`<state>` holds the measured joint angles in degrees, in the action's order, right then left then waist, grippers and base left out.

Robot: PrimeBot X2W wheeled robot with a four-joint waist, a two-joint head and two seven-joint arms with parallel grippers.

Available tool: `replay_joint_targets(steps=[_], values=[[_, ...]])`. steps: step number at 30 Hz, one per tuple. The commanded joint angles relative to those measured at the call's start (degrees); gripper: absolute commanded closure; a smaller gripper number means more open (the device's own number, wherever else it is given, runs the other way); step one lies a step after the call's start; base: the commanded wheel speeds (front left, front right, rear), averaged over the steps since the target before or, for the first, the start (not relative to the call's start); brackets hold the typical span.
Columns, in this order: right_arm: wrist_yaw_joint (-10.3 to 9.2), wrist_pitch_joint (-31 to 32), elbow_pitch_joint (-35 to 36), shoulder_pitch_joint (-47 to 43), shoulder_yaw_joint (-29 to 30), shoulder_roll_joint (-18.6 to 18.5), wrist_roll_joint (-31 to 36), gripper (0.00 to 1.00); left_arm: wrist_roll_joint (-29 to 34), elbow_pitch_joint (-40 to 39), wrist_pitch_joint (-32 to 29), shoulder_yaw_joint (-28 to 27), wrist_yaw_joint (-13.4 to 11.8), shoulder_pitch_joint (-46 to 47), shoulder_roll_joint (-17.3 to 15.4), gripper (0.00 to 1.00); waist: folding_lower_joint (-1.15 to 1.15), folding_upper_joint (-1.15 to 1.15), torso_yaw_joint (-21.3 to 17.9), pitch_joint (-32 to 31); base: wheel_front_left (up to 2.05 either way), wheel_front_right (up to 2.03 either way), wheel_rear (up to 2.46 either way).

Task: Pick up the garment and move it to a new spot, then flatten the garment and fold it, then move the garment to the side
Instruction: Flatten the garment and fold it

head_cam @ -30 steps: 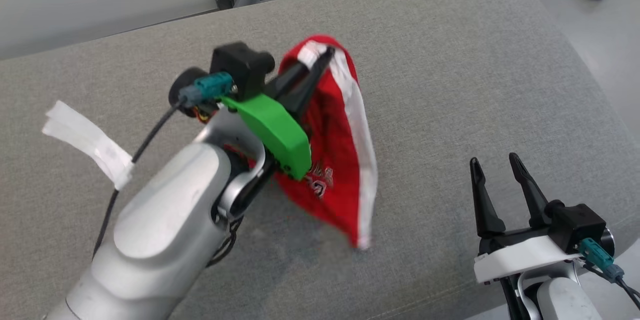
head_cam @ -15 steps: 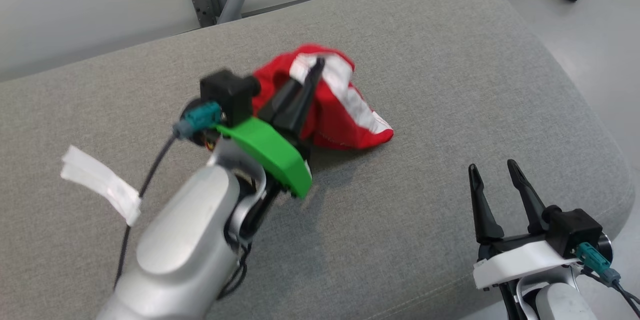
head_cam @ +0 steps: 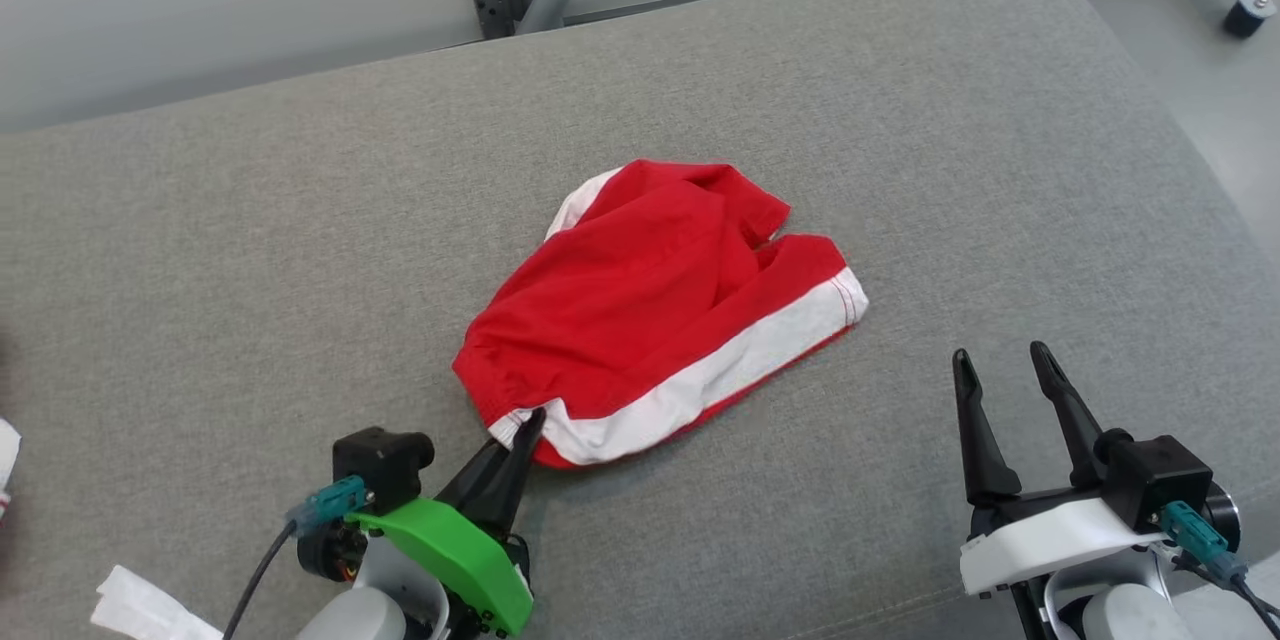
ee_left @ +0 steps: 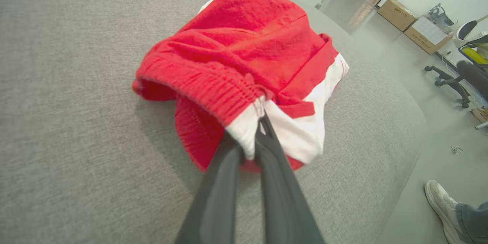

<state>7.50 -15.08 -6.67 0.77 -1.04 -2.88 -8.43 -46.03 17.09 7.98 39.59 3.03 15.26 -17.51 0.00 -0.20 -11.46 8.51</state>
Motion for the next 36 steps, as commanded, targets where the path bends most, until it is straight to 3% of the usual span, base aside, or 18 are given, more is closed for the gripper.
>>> replay_joint_targets(steps=[1, 2, 3, 5, 13, 21, 28, 31, 36], values=[[-0.02, -0.24, -0.26, -0.51, -0.22, -0.03, 0.49, 0.00, -1.43, 0.16, 1.12, -0.74, 0.99, -1.21, -0.23, 0.27, 0.00, 0.20, 2.07, -0.24, 0.00, 0.00, 0.00], [-0.02, -0.24, -0.42, -0.53, -0.28, -0.03, 0.60, 0.00, -2.35, 0.46, 1.54, -0.98, 1.61, -1.75, -0.27, 0.11, 0.00, 0.20, 2.53, -0.29, 0.00, 0.00, 0.00], [-0.02, -0.24, -0.42, -0.53, -0.28, -0.03, 0.60, 0.00, -2.35, 0.46, 1.54, -0.98, 1.61, -1.75, -0.27, 0.11, 0.00, 0.20, 2.53, -0.29, 0.00, 0.00, 0.00], [-0.02, -0.24, -0.61, -0.79, -0.04, -0.04, 0.78, 0.00, -2.99, 0.68, 2.39, -0.64, 2.74, -2.13, -0.44, 0.00, 0.00, 0.20, 3.45, -0.43, 0.00, 0.00, 0.00], [-0.02, -0.24, -1.07, -1.55, 0.93, -0.04, 2.30, 0.00, -5.95, 3.20, 4.88, 1.29, 4.33, -4.48, -0.05, 0.00, 0.00, 0.20, 5.67, -0.98, 0.00, 0.00, 0.00], [-0.02, -0.24, -1.45, -2.43, 1.31, -0.04, 3.08, 0.00, -6.07, 2.92, 6.85, -0.56, 4.42, -8.52, -0.89, 0.00, 0.00, 0.20, 6.25, -2.82, 0.00, 0.00, 0.00], [-0.02, -0.24, -0.11, -3.60, 2.85, -0.31, 5.10, 0.00, 1.21, -1.74, 7.29, -6.19, 0.25, -12.96, -2.24, 0.00, 0.00, 0.20, 7.00, -5.44, 0.00, 0.00, 0.00], [-0.02, -0.24, 0.53, -4.21, 3.50, -0.88, 5.63, 0.00, 6.76, -5.29, 7.19, -11.29, -2.20, -16.36, -1.23, 0.00, 0.00, 0.20, 7.42, -6.83, 0.00, 0.00, 0.00], [-0.02, -0.24, 1.24, -4.93, 4.53, -1.48, 6.16, 0.00, 16.59, -11.11, 7.19, -19.47, -3.98, -21.18, 1.35, 0.00, 0.00, 0.20, 8.58, -8.30, 0.00, 0.00, 0.00]])
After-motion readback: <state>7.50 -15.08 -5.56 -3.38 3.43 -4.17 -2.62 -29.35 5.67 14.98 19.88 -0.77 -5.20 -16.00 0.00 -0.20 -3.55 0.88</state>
